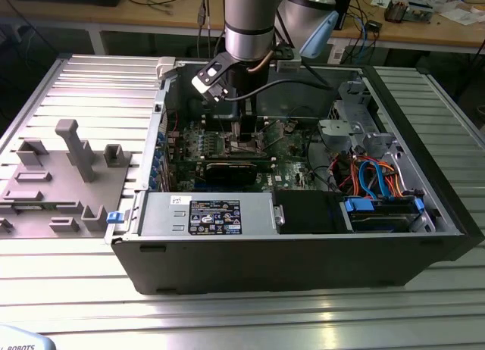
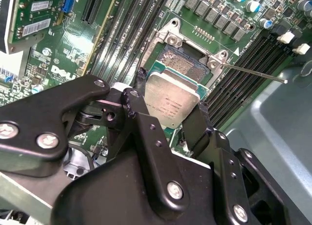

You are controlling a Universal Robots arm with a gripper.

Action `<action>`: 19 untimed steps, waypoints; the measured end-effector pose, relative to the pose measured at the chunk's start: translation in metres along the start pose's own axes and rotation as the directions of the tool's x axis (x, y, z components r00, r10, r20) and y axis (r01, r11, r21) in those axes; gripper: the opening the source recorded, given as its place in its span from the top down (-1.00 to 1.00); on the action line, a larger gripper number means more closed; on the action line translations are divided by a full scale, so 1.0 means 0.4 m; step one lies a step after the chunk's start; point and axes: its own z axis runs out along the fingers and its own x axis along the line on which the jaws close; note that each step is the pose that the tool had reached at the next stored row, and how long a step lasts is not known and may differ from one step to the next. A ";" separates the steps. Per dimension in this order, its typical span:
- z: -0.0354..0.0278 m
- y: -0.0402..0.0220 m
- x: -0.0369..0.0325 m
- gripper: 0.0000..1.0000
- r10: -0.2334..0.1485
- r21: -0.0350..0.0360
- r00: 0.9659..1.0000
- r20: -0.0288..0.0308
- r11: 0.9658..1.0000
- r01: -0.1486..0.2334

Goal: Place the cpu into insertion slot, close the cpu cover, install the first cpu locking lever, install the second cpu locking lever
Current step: 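Place the cpu into insertion slot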

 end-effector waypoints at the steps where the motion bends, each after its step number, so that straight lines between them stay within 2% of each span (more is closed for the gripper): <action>1: 0.000 0.000 0.001 -0.09 0.000 0.000 1.000 0.000 1.000 0.000; 19: 0.008 0.000 0.010 -0.09 0.000 0.000 1.000 0.000 1.000 0.000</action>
